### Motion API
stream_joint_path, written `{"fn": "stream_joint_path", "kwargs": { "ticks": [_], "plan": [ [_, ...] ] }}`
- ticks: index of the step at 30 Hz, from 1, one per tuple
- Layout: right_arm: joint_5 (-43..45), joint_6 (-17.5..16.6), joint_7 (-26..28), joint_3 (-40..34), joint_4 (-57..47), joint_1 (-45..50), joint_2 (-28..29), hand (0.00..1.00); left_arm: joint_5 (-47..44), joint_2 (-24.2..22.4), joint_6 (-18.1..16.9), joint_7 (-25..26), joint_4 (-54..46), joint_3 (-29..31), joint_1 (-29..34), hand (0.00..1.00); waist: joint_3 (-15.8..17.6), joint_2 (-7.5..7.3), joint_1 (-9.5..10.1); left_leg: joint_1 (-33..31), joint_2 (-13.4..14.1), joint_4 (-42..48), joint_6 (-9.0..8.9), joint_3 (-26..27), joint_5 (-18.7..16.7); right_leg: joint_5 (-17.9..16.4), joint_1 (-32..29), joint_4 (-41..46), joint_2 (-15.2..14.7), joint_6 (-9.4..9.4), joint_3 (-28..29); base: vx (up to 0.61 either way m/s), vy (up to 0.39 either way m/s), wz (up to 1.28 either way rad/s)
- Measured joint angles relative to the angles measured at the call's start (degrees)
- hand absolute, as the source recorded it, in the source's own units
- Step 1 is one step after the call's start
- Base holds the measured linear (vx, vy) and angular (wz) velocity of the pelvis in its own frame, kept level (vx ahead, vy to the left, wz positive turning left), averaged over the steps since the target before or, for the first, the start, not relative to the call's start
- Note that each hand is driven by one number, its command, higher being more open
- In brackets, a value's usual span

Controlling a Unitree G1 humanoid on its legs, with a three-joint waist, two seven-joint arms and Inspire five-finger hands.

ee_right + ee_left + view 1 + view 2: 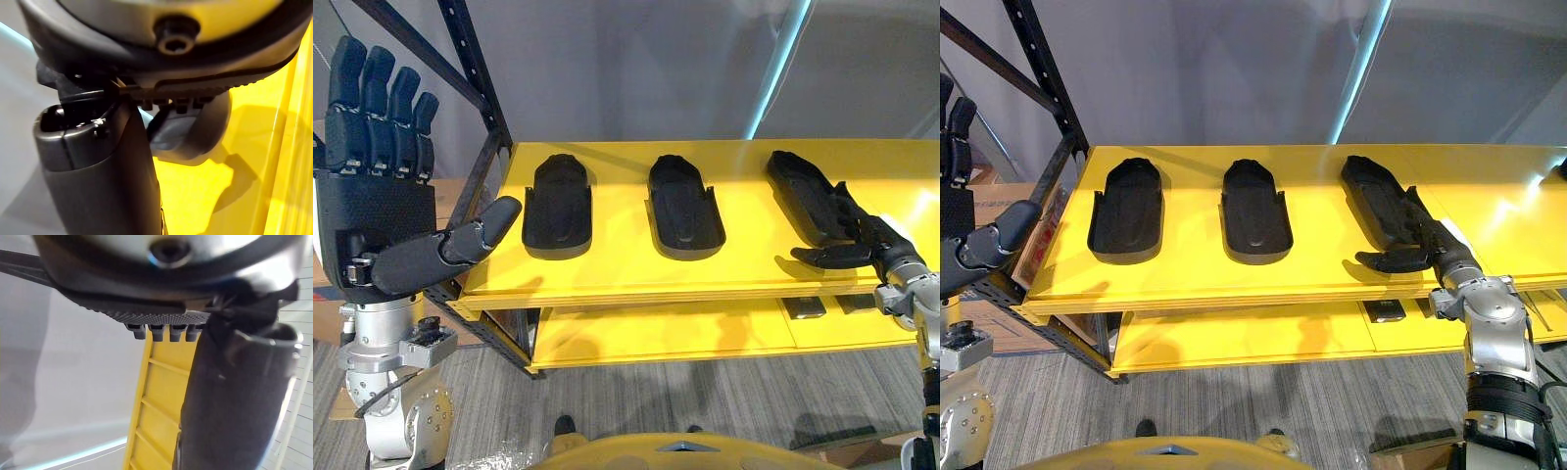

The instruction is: Walk over and take three plastic housings, then place them on the shelf

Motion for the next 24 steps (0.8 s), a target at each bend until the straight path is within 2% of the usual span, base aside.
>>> {"fn": "stream_joint_path", "kwargs": {
  "ticks": [14,24],
  "plan": [
    [-0.01,1.9,1.25,-0.74,-1.16,0.0,-0.1,1.0,-0.01,0.0,0.0,0.95,0.0,0.12,0.0,1.0,0.43,-0.3,-0.07,0.08,0.0,0.0,-0.02,0.21,-0.1,-0.04,-0.07,0.0,0.0,-0.02,0.2,0.0,0.0,0.0],
    [0.01,1.97,1.47,-0.75,-1.28,0.0,-0.1,1.0,-0.01,0.0,0.0,1.04,0.0,0.13,0.0,1.0,0.52,-0.34,-0.09,0.17,0.0,0.0,-0.02,0.35,-0.13,-0.04,-0.08,0.01,0.0,-0.03,0.42,0.0,0.0,0.0]
  ]
}}
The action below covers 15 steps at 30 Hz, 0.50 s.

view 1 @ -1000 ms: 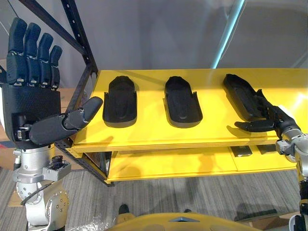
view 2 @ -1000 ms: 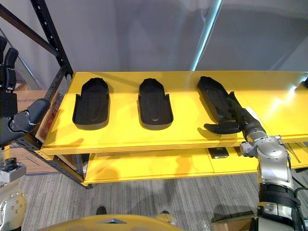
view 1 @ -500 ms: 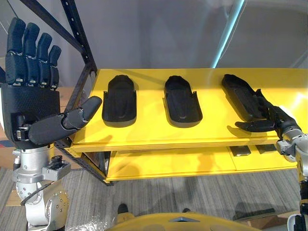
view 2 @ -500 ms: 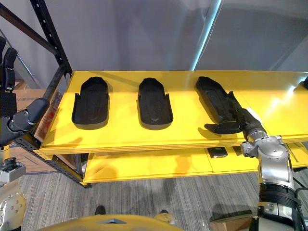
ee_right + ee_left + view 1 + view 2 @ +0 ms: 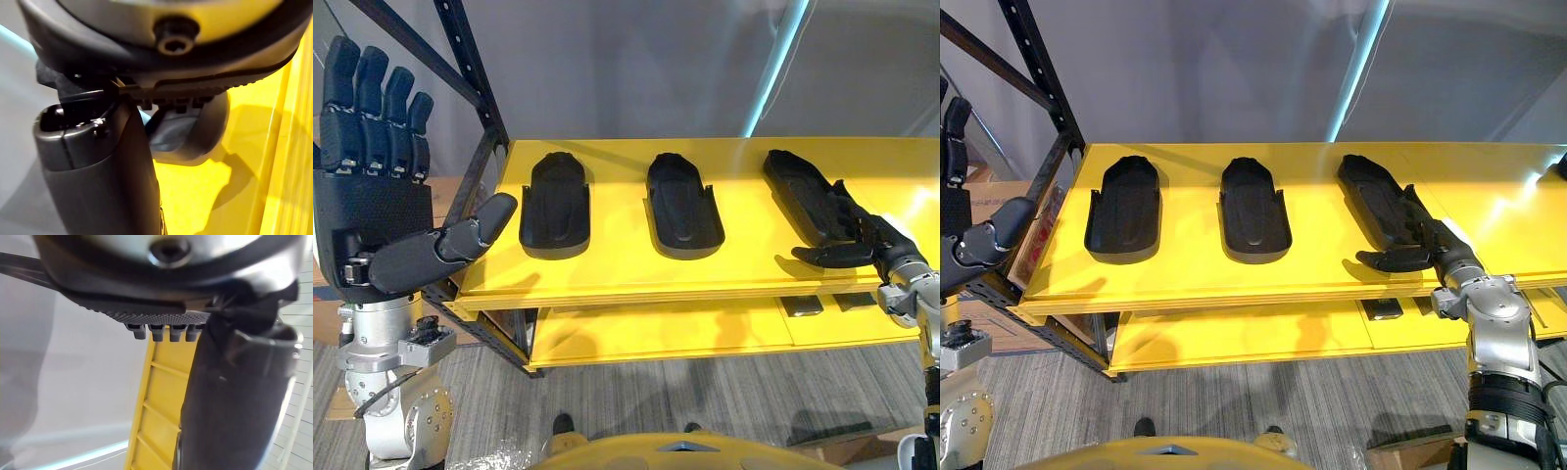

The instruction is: Walk over and take three plastic housings, then place them on the shelf

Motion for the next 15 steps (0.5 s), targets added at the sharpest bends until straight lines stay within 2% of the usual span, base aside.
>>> {"fn": "stream_joint_path", "kwargs": {
  "ticks": [3,5,8,9,12,13,14,15],
  "plan": [
    [0.04,-0.5,-0.64,0.01,-0.07,0.01,0.0,1.0,0.14,0.0,0.0,0.29,0.0,0.0,0.0,1.0,0.1,0.0,0.01,0.0,0.0,0.0,-0.01,0.01,-0.02,0.0,0.0,0.0,0.0,0.0,-0.02,0.0,0.0,0.0],
    [0.48,-1.96,-3.01,0.15,-0.17,0.13,0.0,1.0,0.45,-0.01,-0.01,1.4,0.0,0.0,0.0,1.0,0.35,0.09,0.05,-0.01,0.0,0.0,-0.02,0.02,-0.02,0.0,-0.01,0.0,0.0,0.01,-0.03,0.0,0.0,0.0],
    [1.12,-6.19,-10.16,0.15,-0.63,0.14,0.01,1.0,0.41,-0.14,-0.48,3.65,0.0,0.04,0.03,1.0,0.66,0.44,0.14,-0.08,0.0,0.0,-0.02,0.06,-0.03,0.02,-0.09,-0.08,0.0,0.04,-0.06,0.0,0.0,0.0],
    [1.17,-7.89,-12.77,-0.02,-1.47,0.14,0.01,1.0,0.42,-0.21,-1.11,4.2,0.01,0.06,0.05,1.0,0.74,0.56,0.08,-0.1,0.0,0.0,-0.04,0.08,-0.06,0.02,-0.11,-0.13,0.0,0.05,-0.05,0.0,0.0,0.0],
    [2.9,-17.37,-22.49,-2.81,-7.74,0.14,0.16,1.0,1.86,-0.63,-4.0,5.14,0.01,0.68,0.05,1.0,1.21,1.35,0.05,-0.21,0.0,0.01,-0.06,0.09,-0.13,0.11,-0.28,-0.16,0.01,0.13,-0.12,0.0,0.0,0.0],
    [2.9,-19.24,-23.94,-3.76,-9.0,0.13,0.24,1.0,1.88,-0.64,-4.54,4.65,0.0,0.85,0.06,1.0,1.24,1.46,0.12,-0.25,0.0,0.01,-0.06,0.02,-0.13,0.11,-0.27,-0.16,0.0,0.13,-0.21,0.0,0.0,0.09],
    [2.91,-23.71,-27.1,-6.88,-12.01,0.07,0.79,1.0,1.65,-0.65,-5.42,2.07,-0.15,1.77,0.07,1.0,1.18,1.63,0.17,-0.48,-0.01,0.01,-0.07,-0.42,-0.12,0.1,-0.15,-0.29,0.0,0.12,-0.72,0.0,0.0,0.13],
    [2.91,-25.37,-28.23,-8.28,-13.07,0.01,1.16,1.0,1.62,-0.65,-5.82,0.75,-0.2,2.36,0.09,1.0,1.18,1.65,0.19,-0.62,-0.03,0.01,-0.07,-0.72,-0.11,0.1,0.0,-0.49,0.0,0.12,-1.01,0.01,-0.003,0.22]
  ]
}}
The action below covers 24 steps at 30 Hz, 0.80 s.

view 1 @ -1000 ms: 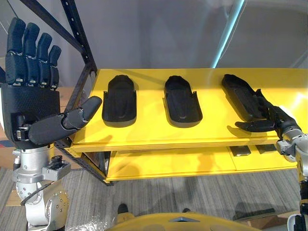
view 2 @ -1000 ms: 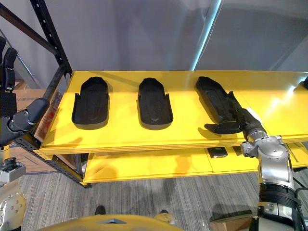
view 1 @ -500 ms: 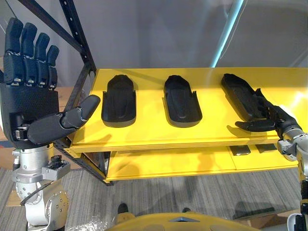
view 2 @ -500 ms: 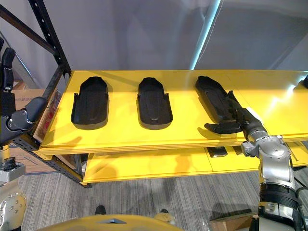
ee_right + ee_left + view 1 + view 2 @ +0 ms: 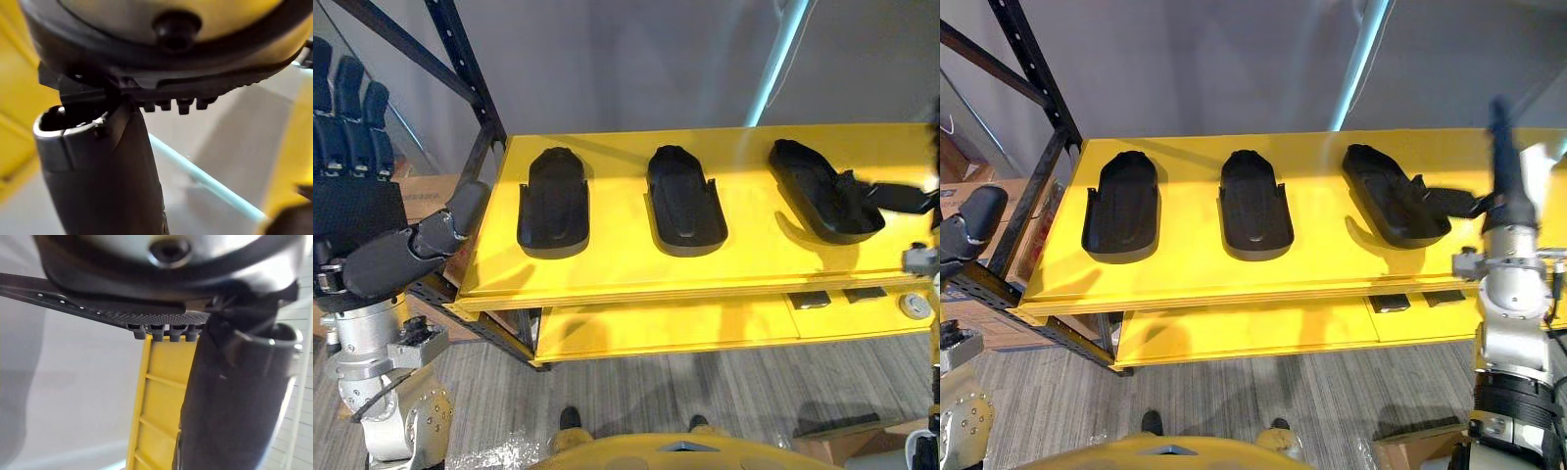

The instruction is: Walk over and take three plastic housings, then place them on the shelf

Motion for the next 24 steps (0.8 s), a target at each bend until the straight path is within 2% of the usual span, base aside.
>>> {"fn": "stream_joint_path", "kwargs": {
  "ticks": [2,6,7,12,13,17,21,24],
  "plan": [
    [0.24,-6.03,-3.9,-5.76,-3.66,-0.4,2.17,1.0,-4.16,0.01,-0.59,-6.33,-1.58,2.34,0.49,1.0,-0.02,0.01,-0.08,-0.95,-0.17,0.0,0.03,-1.13,0.21,-0.01,0.07,-0.37,-0.06,-0.01,-1.36,0.01,-0.007,0.24],
    [0.31,-11.18,-8.69,-11.76,-5.32,-0.66,5.75,1.0,-12.94,0.0,-2.46,-12.56,-2.5,7.84,0.49,1.0,-0.16,0.24,-0.1,-1.55,-0.35,0.0,0.05,-2.19,0.47,-0.15,0.17,-0.4,-0.18,-0.17,-2.46,0.0,-0.005,0.15],
    [0.92,-11.28,-9.84,-14.24,-5.34,-0.19,7.8,1.0,-16.89,-0.17,-3.15,-14.57,-2.49,10.46,0.49,1.0,-0.17,0.29,-0.08,-1.6,-0.35,0.0,0.03,-2.57,0.55,-0.22,0.38,-0.4,-0.17,-0.25,-2.82,-0.01,-0.008,0.15],
    [9.87,-9.52,-11.9,-23.48,-4.65,4.76,17.08,1.0,-34.03,-4.84,-5.07,-25.28,-2.46,20.51,1.01,1.0,-0.66,0.98,0.12,-1.66,-0.55,-0.01,0.08,-3.49,0.6,-0.61,1.02,-0.33,-0.32,-0.39,-3.74,-0.02,-0.007,0.1],
    [12.37,-8.1,-12.43,-26.41,-2.97,6.28,19.79,1.0,-40.04,-7.13,-5.3,-29.97,-2.43,23.5,1.08,1.0,-1.07,1.41,0.16,-1.68,-0.58,-0.01,0.11,-3.55,0.63,-0.8,1.08,-0.33,-0.35,-0.69,-3.83,-0.02,-0.003,0.03],
    [16.92,-5.56,-14.66,-31.42,4.95,9.5,25.06,1.0,-47.65,-9.2,-5.34,-36.92,-0.5,29.7,1.02,1.0,-1.9,2.37,0.17,-1.96,-0.56,-0.02,0.18,-4.1,0.69,-0.89,1.35,-0.47,-0.33,-0.73,-4.63,-0.04,-0.01,0.06],
    [19.12,-3.59,-16.01,-32.15,11.2,12.48,27.53,1.0,-49.24,-9.16,-4.39,-37.25,10.31,35.29,1.11,1.0,-3.1,4.27,0.08,-1.7,-0.52,-0.02,-0.12,-4.36,0.46,-0.84,2.24,-1.33,-0.11,-0.13,-4.94,-0.04,-0.01,0.04],
    [20.75,-1.9,-15.79,-30.8,19.56,14.19,29.5,1.0,-48.51,-8.67,-0.31,-32.17,27.66,36.25,2.3,1.0,-3.26,4.5,0.61,-1.66,0.12,-0.04,-0.11,-4.5,0.44,-0.86,2.29,-1.45,0.56,-0.08,-5.16,-0.03,-0.018,0.02]
  ]
}}
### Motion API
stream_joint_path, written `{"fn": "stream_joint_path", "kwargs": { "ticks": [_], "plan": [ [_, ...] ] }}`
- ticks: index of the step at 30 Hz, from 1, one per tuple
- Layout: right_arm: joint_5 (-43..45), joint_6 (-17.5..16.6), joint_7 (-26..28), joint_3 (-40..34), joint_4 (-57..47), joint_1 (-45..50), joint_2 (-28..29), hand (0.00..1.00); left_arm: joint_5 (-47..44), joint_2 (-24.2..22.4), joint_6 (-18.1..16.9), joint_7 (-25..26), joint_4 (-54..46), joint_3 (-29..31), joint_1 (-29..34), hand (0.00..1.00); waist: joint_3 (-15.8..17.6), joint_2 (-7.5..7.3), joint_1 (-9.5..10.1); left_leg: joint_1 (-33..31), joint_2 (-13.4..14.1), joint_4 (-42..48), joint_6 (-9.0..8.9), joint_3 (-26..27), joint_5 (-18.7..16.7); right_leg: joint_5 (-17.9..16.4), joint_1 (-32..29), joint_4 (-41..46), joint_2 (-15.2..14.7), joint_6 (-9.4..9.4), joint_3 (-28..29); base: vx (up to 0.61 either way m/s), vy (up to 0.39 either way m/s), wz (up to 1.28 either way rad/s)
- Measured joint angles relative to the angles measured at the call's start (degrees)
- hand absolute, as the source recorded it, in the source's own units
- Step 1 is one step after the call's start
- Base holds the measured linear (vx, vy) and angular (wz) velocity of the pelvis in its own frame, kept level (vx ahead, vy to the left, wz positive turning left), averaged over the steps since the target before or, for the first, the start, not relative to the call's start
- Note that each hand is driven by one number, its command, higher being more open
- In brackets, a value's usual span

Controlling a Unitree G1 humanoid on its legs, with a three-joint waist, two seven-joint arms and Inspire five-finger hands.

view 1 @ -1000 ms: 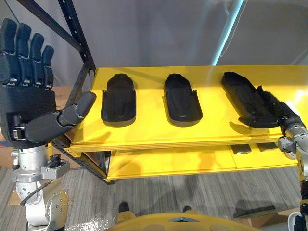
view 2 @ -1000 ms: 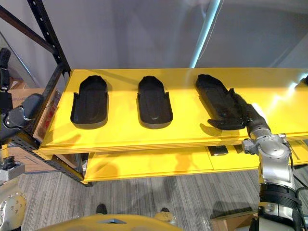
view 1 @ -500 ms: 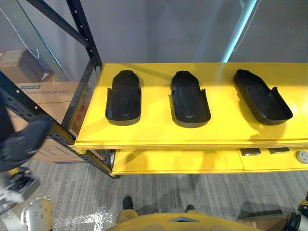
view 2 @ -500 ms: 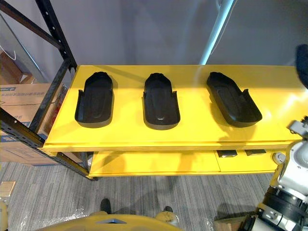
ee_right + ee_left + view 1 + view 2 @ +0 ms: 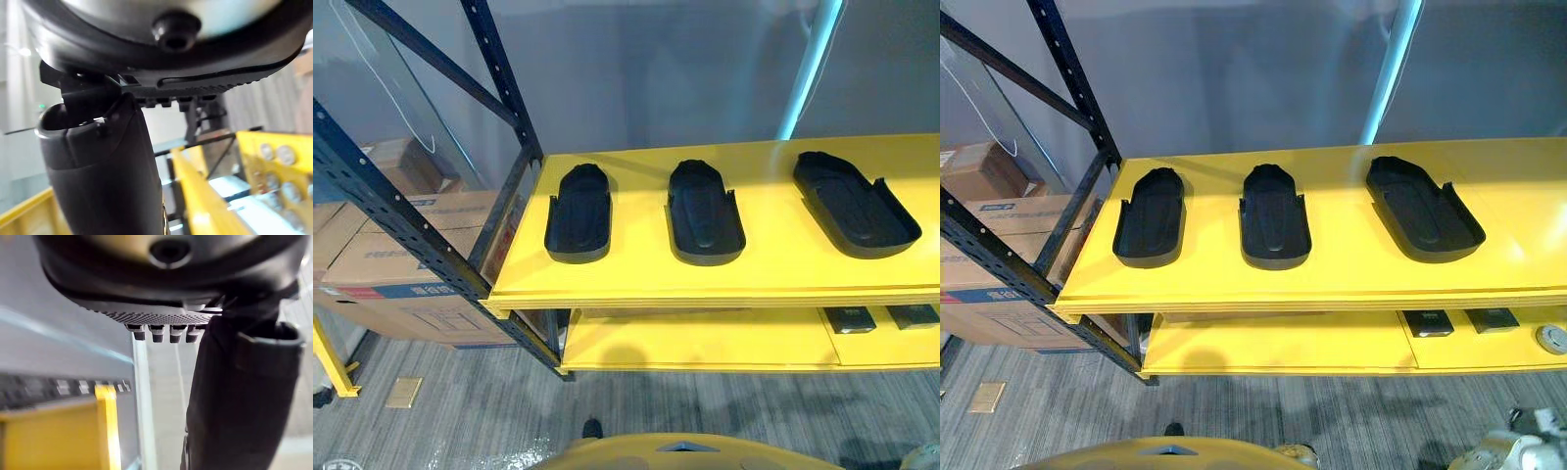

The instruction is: Walk over and take three plastic housings, then place them on the shelf

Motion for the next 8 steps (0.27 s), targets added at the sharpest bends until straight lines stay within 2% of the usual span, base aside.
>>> {"fn": "stream_joint_path", "kwargs": {
  "ticks": [2,3,4,5,7,8],
  "plan": [
    [2.14,1.92,2.58,3.85,9.53,1.38,0.15,1.0,4.76,0.58,7.24,6.41,19.73,-3.74,-0.24,1.0,0.04,-0.44,1.05,0.16,0.09,0.01,0.03,0.17,-0.02,0.0,0.36,0.08,0.04,-0.04,0.03,0.0,0.0,0.0],
    [2.21,2.93,3.87,5.12,11.74,1.52,0.31,1.0,7.62,0.67,9.2,9.04,24.23,-5.14,-0.06,1.0,0.04,-0.75,1.02,0.22,0.06,0.0,0.05,0.15,-0.03,-0.02,0.55,0.08,0.02,-0.07,-0.05,0.0,-0.004,0.07],
    [2.32,4.35,6.4,7.31,16.48,1.69,0.85,1.0,13.43,1.07,12.9,13.76,32.58,-8.65,-0.02,1.0,-0.12,-1.58,1.1,0.32,0.01,0.0,0.09,0.07,-0.06,-0.1,0.78,0.1,-0.03,-0.21,-0.19,0.0,-0.002,0.07],
    [2.82,4.74,7.79,8.19,18.91,1.4,1.43,1.0,16.82,1.18,14.72,16.02,36.39,-10.83,-0.02,1.0,-0.17,-2.07,1.24,0.32,0.0,0.0,0.1,0.03,-0.07,-0.13,0.8,0.12,-0.04,-0.26,-0.25,0.0,-0.002,0.06],
    [5.8,5.77,13.2,9.41,25.79,-0.65,4.31,1.0,27.77,1.31,23.37,24.12,46.49,-18.97,-0.11,1.0,0.22,-3.37,1.21,0.35,-0.07,0.0,0.17,0.09,-0.16,-0.28,0.8,0.15,-0.11,-0.49,-0.23,0.0,0.0,0.0],
    [6.14,6.18,14.32,9.43,27.07,-1.01,4.79,1.0,29.07,1.31,25.32,25.17,48.56,-20.81,-0.11,1.0,0.43,-3.77,1.17,0.44,-0.1,0.0,0.18,0.17,-0.24,-0.37,0.81,0.18,-0.14,-0.63,-0.12,0.0,0.0,0.0]
  ]
}}
